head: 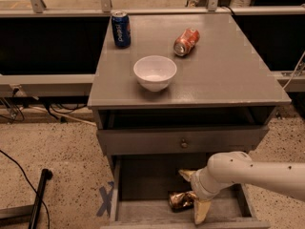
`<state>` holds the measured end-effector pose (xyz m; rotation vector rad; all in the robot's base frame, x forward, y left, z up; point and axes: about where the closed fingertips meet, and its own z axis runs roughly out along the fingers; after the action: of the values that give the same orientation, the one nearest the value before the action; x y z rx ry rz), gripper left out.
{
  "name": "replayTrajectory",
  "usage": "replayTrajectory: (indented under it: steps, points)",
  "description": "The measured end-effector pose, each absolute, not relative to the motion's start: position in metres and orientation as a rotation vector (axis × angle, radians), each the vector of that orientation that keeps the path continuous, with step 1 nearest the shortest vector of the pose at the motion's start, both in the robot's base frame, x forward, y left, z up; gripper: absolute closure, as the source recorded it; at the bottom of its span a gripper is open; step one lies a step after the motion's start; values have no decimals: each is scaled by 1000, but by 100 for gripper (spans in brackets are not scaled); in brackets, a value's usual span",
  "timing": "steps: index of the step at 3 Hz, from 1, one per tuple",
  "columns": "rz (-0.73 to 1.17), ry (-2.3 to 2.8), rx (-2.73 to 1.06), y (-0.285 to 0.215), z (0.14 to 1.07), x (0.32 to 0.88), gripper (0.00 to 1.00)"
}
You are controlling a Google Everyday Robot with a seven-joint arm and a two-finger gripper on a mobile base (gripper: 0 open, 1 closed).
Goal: Pick orange can from middle drawer and place on counter
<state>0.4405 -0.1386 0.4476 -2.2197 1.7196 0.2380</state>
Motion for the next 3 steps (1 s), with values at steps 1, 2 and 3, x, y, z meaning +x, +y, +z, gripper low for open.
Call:
replayTrajectory:
  steps: [1,2,3]
  points:
    - [238,1720,-2220,-139,448,441,0]
    - [256,1730,-2242,-141,439,446,2]
    - [264,1752,-2267,-146,421,455,24]
